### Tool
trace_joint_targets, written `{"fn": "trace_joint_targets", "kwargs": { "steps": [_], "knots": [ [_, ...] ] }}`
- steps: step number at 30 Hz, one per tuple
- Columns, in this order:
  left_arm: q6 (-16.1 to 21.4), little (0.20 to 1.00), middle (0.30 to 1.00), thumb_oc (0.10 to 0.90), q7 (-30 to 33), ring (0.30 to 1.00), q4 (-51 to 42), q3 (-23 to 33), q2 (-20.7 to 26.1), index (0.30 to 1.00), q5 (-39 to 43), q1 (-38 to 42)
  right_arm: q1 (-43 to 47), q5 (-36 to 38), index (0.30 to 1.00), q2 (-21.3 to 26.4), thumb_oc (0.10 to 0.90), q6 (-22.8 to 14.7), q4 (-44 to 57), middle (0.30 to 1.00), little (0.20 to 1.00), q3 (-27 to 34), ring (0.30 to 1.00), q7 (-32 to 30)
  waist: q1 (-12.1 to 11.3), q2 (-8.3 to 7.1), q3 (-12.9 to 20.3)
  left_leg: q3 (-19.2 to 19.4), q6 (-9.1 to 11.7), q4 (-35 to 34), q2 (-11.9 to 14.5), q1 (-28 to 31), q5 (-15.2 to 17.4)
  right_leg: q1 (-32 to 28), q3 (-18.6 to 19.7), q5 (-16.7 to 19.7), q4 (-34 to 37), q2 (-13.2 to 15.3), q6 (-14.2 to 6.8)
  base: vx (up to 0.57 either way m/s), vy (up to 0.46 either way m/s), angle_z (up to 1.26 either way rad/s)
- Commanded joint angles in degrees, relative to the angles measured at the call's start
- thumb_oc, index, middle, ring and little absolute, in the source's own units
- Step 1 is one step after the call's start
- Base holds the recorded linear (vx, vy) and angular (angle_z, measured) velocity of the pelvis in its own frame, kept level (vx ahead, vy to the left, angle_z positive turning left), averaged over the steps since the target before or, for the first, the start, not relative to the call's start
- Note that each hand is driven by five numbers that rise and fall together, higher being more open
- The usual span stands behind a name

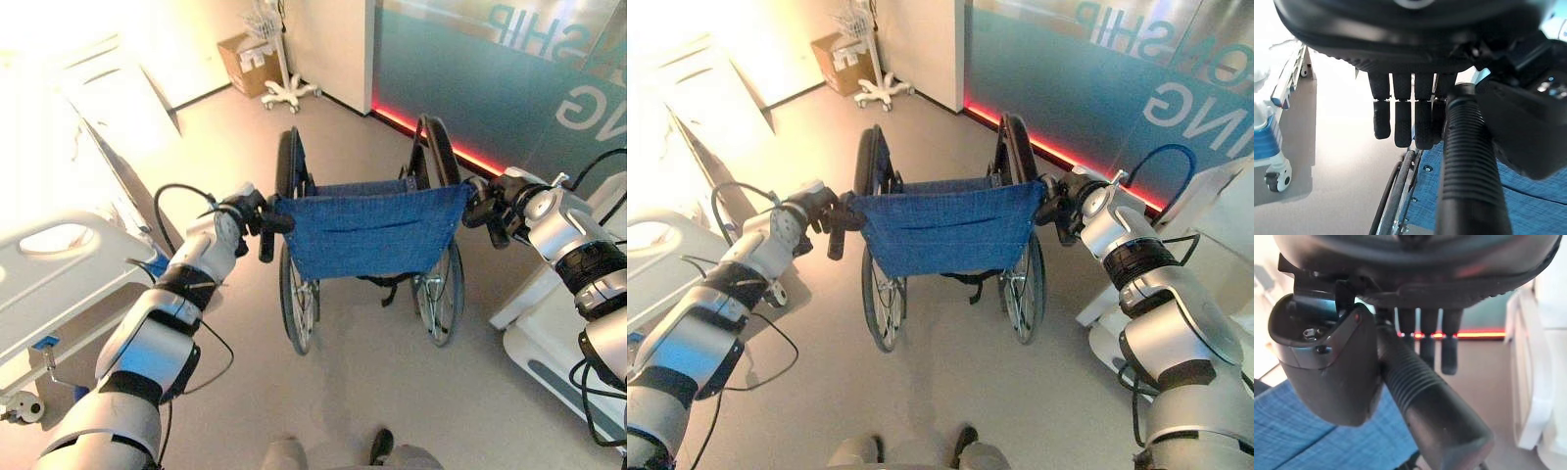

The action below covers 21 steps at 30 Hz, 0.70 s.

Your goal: Push the wheelchair next to the bed

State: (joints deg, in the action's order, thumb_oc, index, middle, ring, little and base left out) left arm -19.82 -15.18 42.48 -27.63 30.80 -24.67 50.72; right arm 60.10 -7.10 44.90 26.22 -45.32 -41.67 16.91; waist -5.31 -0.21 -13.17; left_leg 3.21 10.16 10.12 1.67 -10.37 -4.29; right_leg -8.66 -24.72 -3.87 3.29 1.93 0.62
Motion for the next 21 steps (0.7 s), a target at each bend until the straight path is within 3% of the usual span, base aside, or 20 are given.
{"fn": "trace_joint_targets", "kwargs": {
  "steps": [1,5,6,7,8,10,11,12,13,15,17,21],
  "knots": [
    [3.6,0.300,0.300,0.400,-7.7,0.300,-0.5,-8.6,3.7,0.300,-6.1,-11.6,6.3,-7.3,0.300,-1.5,0.400,-12.9,8.9,0.300,0.300,-4.8,0.300,10.3,-7.3,-0.72,-5.0,2.9,-5.3,-6.1,-3.4,-4.6,-8.7,-3.2,7.4,0.0,-5.7,-1.7,-3.0,0.53,0.073,-0.88],
    [3.2,0.300,0.300,0.400,-8.6,0.300,-4.1,-8.1,5.7,0.300,-5.9,-12.4,6.5,-9.1,0.300,-1.4,0.400,-14.5,8.8,0.300,0.300,-4.7,0.300,10.0,-8.5,-0.17,-4.7,9.5,-6.7,-5.2,-3.2,-5.4,-7.9,-4.4,5.3,-1.9,-6.9,-2.0,-2.4,0.35,0.121,-0.87],
    [1.7,0.300,0.300,0.400,-9.1,0.300,-4.8,-7.8,6.1,0.300,-5.6,-12.8,5.3,-9.8,0.300,-2.6,0.400,-15.9,7.9,0.300,0.300,-3.9,0.300,9.9,-9.0,-0.89,-3.7,9.2,-9.3,-1.4,-4.3,-4.6,-2.5,-4.4,5.2,-4.7,-10.1,-1.4,-2.1,0.36,0.163,-0.58],
    [0.9,0.300,0.300,0.400,-9.4,0.300,-5.0,-7.8,6.7,0.300,-4.8,-12.7,4.7,-10.2,0.300,-3.5,0.400,-16.5,7.7,0.300,0.300,-3.6,0.300,9.8,-9.6,-1.71,-3.2,8.9,-11.5,0.4,-4.7,-4.2,0.2,-4.8,5.1,-5.8,-12.9,-0.7,-2.4,0.49,0.140,-0.43],
    [1.1,0.300,0.300,0.400,-10.0,0.300,-5.0,-7.6,7.3,0.300,-5.2,-12.6,4.3,-9.6,0.300,-3.8,0.400,-16.8,7.4,0.300,0.300,-3.7,0.300,9.3,-10.0,-2.40,-2.8,8.6,-12.3,0.6,-4.9,-3.8,0.9,-5.2,5.3,-5.7,-14.1,-0.5,-3.0,0.37,0.050,-0.12],
    [1.6,0.300,0.300,0.400,-11.4,0.300,-4.6,-7.3,8.5,0.300,-6.7,-12.5,2.6,-7.5,0.300,-4.7,0.400,-17.8,7.5,0.300,0.300,-3.1,0.300,7.9,-11.2,-4.06,-1.4,6.9,-14.5,-1.4,-6.2,-1.4,1.5,-6.2,5.2,-1.6,-21.4,0.8,-6.1,0.43,0.062,0.09],
    [1.6,0.300,0.300,0.400,-11.4,0.300,-4.6,-7.3,8.5,0.300,-6.7,-12.5,2.5,-7.5,0.300,-4.7,0.400,-17.8,7.5,0.300,0.300,-3.1,0.300,7.9,-11.2,-4.10,-1.4,7.0,-14.5,-1.5,-6.2,-1.3,1.5,-6.1,5.2,-1.6,-21.4,0.9,-6.2,0.40,0.081,0.45],
    [2.5,0.300,0.300,0.400,-11.6,0.300,-4.0,-7.3,8.8,0.300,-8.1,-12.2,1.7,-5.8,0.300,-4.8,0.400,-16.8,8.4,0.300,0.300,-3.0,0.300,7.0,-10.8,-5.01,-0.9,5.7,-15.6,-2.3,-7.2,0.0,1.9,-4.1,7.0,4.2,-27.0,1.1,-8.9,0.34,0.057,0.80],
    [2.9,0.300,0.300,0.400,-11.1,0.300,-3.2,-7.9,8.7,0.300,-7.9,-11.9,1.0,-4.6,0.300,-4.4,0.400,-16.2,9.4,0.300,0.300,-2.6,0.300,6.7,-9.8,-4.85,-0.8,3.7,-15.9,-2.6,-7.5,1.3,2.3,-1.0,8.3,6.9,-30.1,1.8,-9.6,0.36,0.050,0.84],
    [3.0,0.300,0.300,0.400,-10.8,0.300,-2.8,-8.3,8.2,0.300,-7.6,-11.6,0.9,-4.7,0.300,-4.4,0.400,-15.9,9.6,0.300,0.300,-2.3,0.300,7.0,-9.3,-4.36,-0.9,2.1,-15.8,-2.5,-7.5,1.8,2.5,0.7,8.6,7.1,-29.2,2.5,-9.2,0.26,-0.076,0.61],
    [3.8,0.300,0.300,0.400,-9.5,0.300,-1.7,-9.0,7.8,0.300,-8.2,-10.7,1.4,-5.1,0.300,-5.2,0.400,-15.8,9.0,0.300,0.300,-2.0,0.300,6.1,-7.3,-3.12,-2.9,-4.2,-14.5,-1.2,-7.2,5.1,4.2,8.4,11.1,7.5,-23.2,5.3,-8.3,0.29,-0.280,0.44],
    [5.5,0.300,0.300,0.400,-9.2,0.300,-0.8,-9.2,9.0,0.300,-8.4,-8.9,2.6,-4.5,0.300,-5.2,0.400,-15.4,7.9,0.300,0.300,-2.6,0.300,4.6,-4.9,-3.92,-5.5,-10.5,-14.3,0.1,-8.5,9.4,9.3,14.9,15.4,13.1,-12.1,9.2,-9.2,0.30,-0.293,0.28]
  ]
}}
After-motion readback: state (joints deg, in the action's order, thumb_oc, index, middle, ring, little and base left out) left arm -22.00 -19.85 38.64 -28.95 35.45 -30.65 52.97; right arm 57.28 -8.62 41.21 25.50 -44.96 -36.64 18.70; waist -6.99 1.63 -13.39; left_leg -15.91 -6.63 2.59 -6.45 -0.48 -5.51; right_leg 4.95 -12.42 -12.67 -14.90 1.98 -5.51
